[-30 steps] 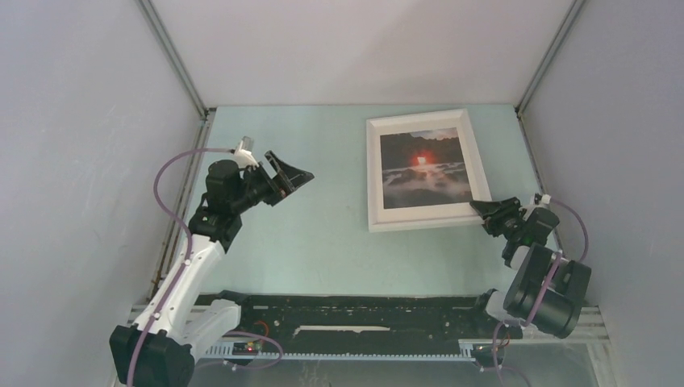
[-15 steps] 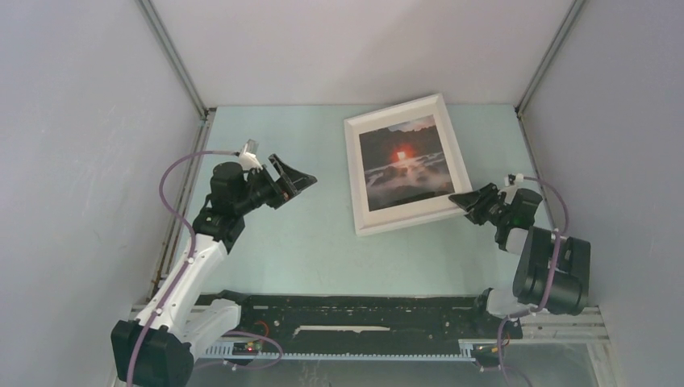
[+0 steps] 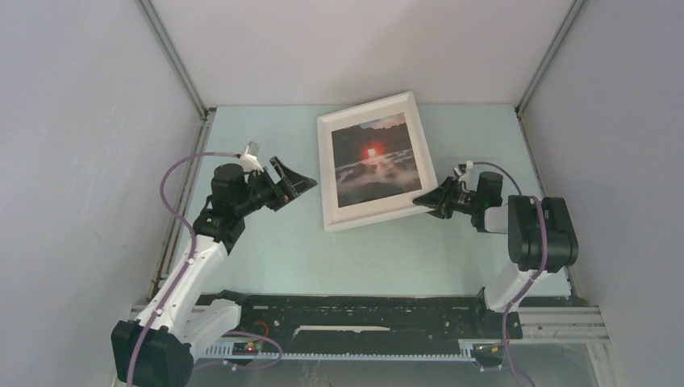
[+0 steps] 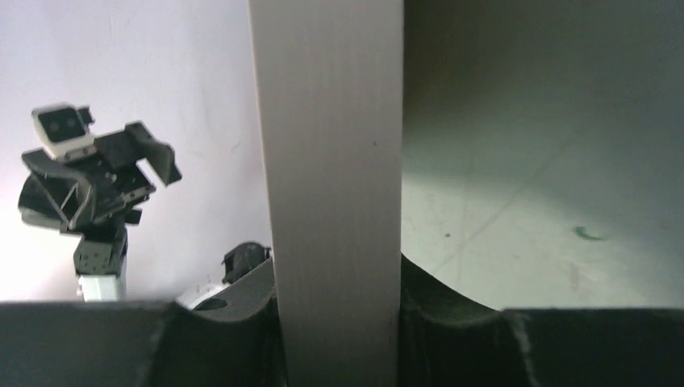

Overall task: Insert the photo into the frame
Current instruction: Turn over the photo from the photo frame.

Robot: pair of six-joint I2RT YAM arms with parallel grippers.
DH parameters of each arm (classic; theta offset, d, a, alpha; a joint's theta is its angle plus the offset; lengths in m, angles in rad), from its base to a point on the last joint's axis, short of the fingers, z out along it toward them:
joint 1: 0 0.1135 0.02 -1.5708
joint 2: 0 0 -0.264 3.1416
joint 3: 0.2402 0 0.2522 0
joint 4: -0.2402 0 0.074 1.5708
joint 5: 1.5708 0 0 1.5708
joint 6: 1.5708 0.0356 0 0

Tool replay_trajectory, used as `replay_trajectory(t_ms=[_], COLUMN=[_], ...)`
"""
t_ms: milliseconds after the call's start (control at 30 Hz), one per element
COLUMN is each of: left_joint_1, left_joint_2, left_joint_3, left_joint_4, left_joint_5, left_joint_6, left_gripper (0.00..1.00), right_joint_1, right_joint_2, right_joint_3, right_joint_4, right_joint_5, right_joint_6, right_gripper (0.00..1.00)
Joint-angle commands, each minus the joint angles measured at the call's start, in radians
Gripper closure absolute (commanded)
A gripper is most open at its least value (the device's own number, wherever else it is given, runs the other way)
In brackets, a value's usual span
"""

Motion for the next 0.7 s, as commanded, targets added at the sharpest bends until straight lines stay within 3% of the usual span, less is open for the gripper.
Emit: replay_trajectory(t_ms=[0,200,333,533,667], left_joint_1=[-0.003,0.012,0.048,0.035,-0.045], left_joint_2=[-0.032,-0.082,-0.021,0.335,0.375], left_joint_3=[-0.046,-0.176,-0.347,-0.326,-0.355], left_joint_4=[-0.036,-0.091,0.140,0.399,0.507], left_joint_5=[-0.012,-0.244,-0.228,-0.127,-0.158], left_joint_6=[0.053,0.001,-0.133,-0.187,-0.255], left_gripper=[0.07,0.01,0.00,0.00,0.00], right_joint_1=[0.085,0.192,0.228,0.243,0.263], right_joint_2=[-0.018,-0.025,-0.006,0.036,0.100], right_joint_3=[0.046,0.073,0.076,0.079,0.132], right_joint_4=[0.138,0.146,0.160,0.239,0.177], right_joint_5=[-0.143,-0.174,-0.179,-0.196,-0.203], right_joint_6=[-0.012,-0.021,-0.008,0.054,0.023], right_gripper=[1.00,1.00,1.00,1.00,1.00])
